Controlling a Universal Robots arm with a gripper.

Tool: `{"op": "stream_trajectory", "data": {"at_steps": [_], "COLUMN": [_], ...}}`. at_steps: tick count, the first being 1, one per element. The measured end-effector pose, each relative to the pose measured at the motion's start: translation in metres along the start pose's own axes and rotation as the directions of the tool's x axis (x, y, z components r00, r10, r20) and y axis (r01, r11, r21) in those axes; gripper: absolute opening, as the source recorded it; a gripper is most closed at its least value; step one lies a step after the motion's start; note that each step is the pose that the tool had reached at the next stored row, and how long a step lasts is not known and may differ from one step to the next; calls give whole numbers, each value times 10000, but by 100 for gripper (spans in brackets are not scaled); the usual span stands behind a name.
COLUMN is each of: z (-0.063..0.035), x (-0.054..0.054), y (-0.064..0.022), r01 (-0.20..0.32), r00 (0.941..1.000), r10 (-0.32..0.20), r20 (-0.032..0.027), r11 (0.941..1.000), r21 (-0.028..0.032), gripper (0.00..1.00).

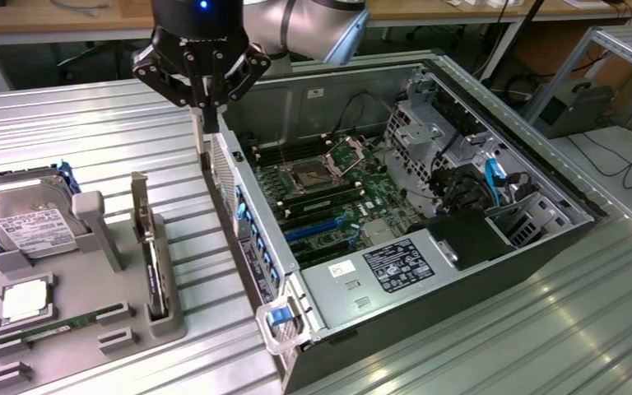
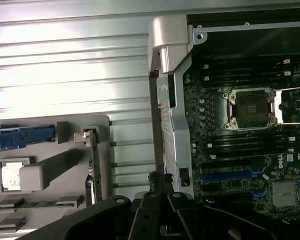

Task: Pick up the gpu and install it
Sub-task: 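Reach for the gpu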

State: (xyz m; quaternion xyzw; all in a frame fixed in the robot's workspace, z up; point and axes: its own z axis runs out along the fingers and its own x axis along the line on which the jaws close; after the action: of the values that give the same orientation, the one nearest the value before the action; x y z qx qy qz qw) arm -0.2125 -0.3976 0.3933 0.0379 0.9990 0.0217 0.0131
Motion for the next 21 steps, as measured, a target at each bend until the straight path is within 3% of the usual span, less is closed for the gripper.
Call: {"op": "stream_trajectory", "data": {"at_steps": [21], "z": [-10], "x": [376], "y": [-23], "r01": [0], "r00": [10000], "r10": [0], "r20": [1], "r11": [10000], "r21": [-1], "gripper": [11]}}
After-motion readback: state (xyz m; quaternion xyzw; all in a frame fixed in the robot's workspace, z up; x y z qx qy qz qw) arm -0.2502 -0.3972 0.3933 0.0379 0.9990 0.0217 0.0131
